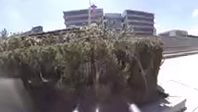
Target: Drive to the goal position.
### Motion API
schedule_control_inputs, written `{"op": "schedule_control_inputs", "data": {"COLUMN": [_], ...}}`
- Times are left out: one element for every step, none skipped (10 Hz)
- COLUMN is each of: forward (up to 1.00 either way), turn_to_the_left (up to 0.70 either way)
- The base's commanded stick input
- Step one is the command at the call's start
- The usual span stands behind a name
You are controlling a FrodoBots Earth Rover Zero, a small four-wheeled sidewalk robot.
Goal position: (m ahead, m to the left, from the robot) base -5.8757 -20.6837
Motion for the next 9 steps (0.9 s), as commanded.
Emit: {"op": "schedule_control_inputs", "data": {"forward": [0.00,0.00,0.00,0.00,0.00,0.00,0.00,0.00,0.00], "turn_to_the_left": [-0.70,-0.70,-0.70,-0.70,-0.70,-0.70,-0.70,-0.70,-0.70]}}
